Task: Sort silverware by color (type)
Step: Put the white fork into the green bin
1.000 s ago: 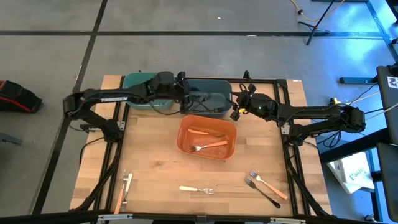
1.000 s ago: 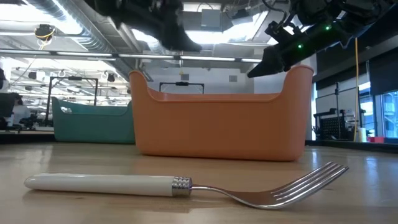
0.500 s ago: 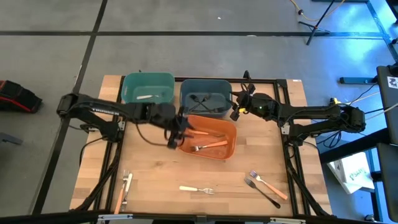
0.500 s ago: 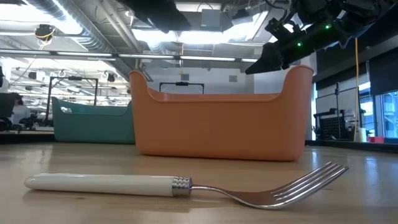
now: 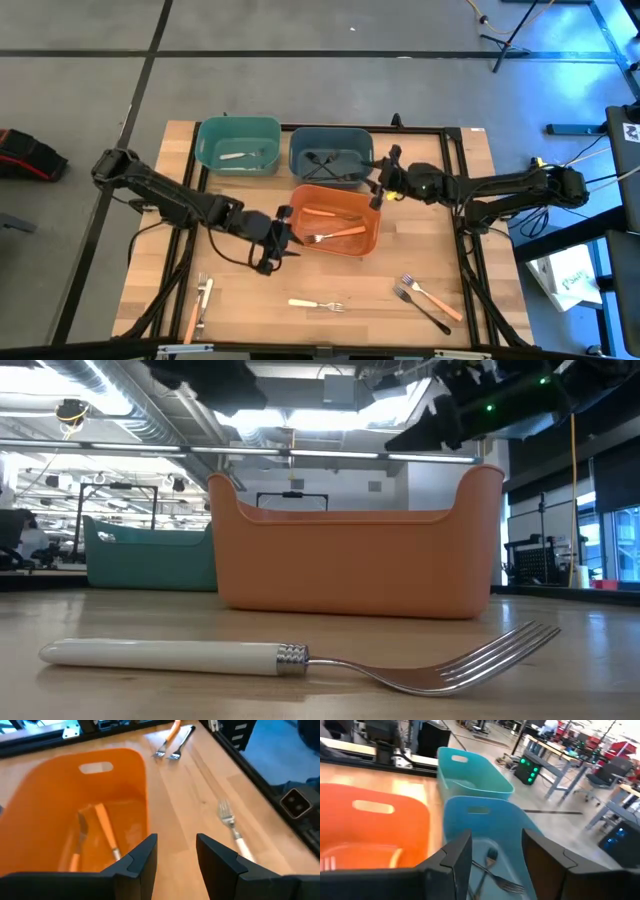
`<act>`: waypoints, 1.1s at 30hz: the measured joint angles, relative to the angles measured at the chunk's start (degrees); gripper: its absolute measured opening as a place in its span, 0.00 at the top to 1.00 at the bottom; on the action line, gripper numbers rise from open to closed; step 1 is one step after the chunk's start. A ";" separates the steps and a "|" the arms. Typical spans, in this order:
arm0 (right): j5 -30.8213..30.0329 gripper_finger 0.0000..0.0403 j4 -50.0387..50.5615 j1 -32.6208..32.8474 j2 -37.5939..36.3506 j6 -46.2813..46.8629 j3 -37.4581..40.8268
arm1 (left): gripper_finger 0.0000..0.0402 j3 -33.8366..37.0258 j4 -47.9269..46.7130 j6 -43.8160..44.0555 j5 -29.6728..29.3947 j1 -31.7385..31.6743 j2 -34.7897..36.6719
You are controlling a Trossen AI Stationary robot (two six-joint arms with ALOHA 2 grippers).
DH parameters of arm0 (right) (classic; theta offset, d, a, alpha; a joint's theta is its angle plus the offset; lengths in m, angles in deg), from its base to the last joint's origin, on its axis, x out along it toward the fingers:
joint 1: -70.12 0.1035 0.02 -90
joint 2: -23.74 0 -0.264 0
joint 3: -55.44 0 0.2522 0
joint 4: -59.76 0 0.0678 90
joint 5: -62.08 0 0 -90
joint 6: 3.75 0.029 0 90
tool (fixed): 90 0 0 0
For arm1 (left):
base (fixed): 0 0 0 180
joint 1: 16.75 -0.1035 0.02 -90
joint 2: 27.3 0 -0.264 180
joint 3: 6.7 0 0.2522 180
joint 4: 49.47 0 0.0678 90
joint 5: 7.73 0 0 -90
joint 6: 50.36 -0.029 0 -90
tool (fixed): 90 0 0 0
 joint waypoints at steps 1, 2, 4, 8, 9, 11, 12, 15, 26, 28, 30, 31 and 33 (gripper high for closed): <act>-0.04 0.60 0.02 0.81 0.00 -0.01 0.00 | 0.67 0.68 0.87 1.08 -0.49 0.72 0.00; -0.03 0.60 0.00 1.54 0.00 -0.01 0.00 | 0.67 1.39 1.69 2.30 -1.11 1.43 0.00; -0.04 0.60 0.03 3.11 0.00 -0.01 0.00 | 0.67 2.61 3.25 4.62 -2.79 2.90 0.00; -0.06 0.60 0.34 6.29 0.00 -0.01 0.00 | 0.67 4.46 7.74 6.42 -5.41 5.91 -0.46; -0.06 0.60 0.45 7.03 0.00 -0.01 0.00 | 0.67 4.69 9.01 6.38 -5.38 6.59 -1.17; -0.06 0.60 0.47 8.36 0.00 0.01 0.00 | 0.67 4.84 10.35 6.59 -5.32 7.97 -2.91; -0.06 0.60 0.43 8.97 0.00 0.25 0.00 | 0.67 4.88 11.53 7.10 -5.21 8.51 -4.12; -0.06 0.60 0.13 10.42 0.00 1.80 0.00 | 0.67 4.82 13.37 8.76 -3.74 9.94 -8.31; -0.13 0.60 -1.11 15.16 0.00 9.53 -0.02 | 0.67 -0.29 16.38 14.01 1.70 13.10 -24.62; -0.13 0.60 -1.17 16.06 0.00 10.72 -0.02 | 0.67 -1.96 16.38 14.03 2.43 13.65 -27.02; -0.13 0.60 -1.17 16.89 0.00 11.65 -0.02 | 0.67 -3.39 16.32 14.03 2.49 13.98 -29.04; -0.13 0.60 -1.25 17.26 0.00 12.06 -0.02 | 0.67 -4.04 16.36 14.02 2.51 14.04 -29.83; -0.16 0.60 -1.47 17.76 0.14 12.50 -0.02 | 0.67 -4.98 16.34 13.99 1.39 13.97 -31.05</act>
